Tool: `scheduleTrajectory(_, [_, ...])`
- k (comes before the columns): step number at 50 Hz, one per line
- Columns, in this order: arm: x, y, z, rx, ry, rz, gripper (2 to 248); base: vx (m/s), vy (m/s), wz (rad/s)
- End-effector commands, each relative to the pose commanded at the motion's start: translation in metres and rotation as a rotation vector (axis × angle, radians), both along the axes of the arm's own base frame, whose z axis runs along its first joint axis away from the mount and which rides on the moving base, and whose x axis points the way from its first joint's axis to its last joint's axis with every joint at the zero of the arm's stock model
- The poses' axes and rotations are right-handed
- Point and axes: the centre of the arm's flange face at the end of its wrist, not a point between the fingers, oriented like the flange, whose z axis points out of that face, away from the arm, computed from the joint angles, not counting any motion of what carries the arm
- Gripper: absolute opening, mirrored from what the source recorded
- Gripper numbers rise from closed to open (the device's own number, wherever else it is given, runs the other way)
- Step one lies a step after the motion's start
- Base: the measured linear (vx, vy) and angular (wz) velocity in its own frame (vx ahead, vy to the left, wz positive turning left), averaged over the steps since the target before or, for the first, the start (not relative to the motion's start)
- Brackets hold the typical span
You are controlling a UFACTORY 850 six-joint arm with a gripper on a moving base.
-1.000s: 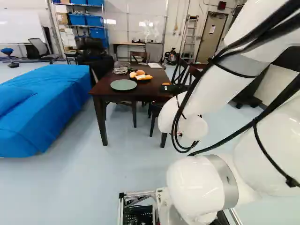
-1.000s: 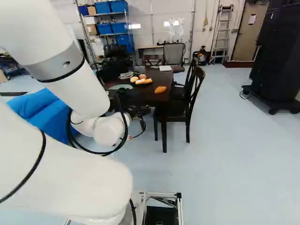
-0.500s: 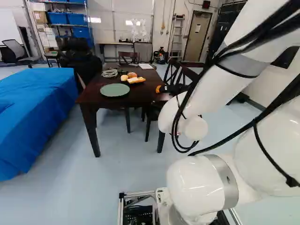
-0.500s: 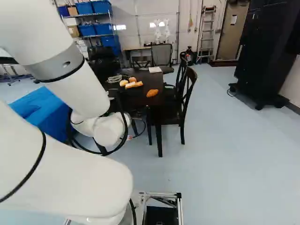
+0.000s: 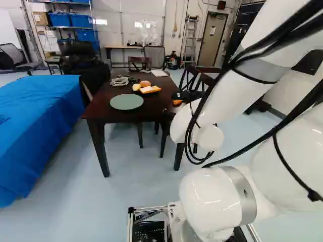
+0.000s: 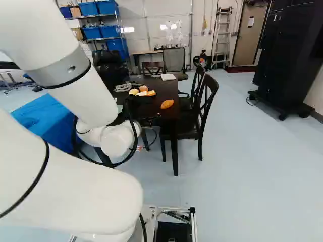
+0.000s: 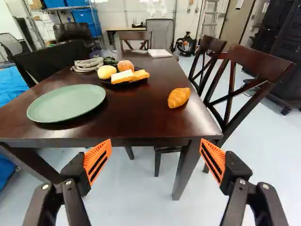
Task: Move the croissant to the empty plate
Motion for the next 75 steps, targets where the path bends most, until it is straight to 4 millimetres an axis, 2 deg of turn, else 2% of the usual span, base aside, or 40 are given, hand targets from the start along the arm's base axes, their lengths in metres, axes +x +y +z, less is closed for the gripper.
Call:
scheduleTrajectory(57, [0.0,0.0,0.0,0.0,0.0,0.0,247,0.0,0.0,0.0])
scheduleTrajectory(75, [0.02,0.0,0.006,0.0,-0.003,0.0,247,0.0,0.0,0.0])
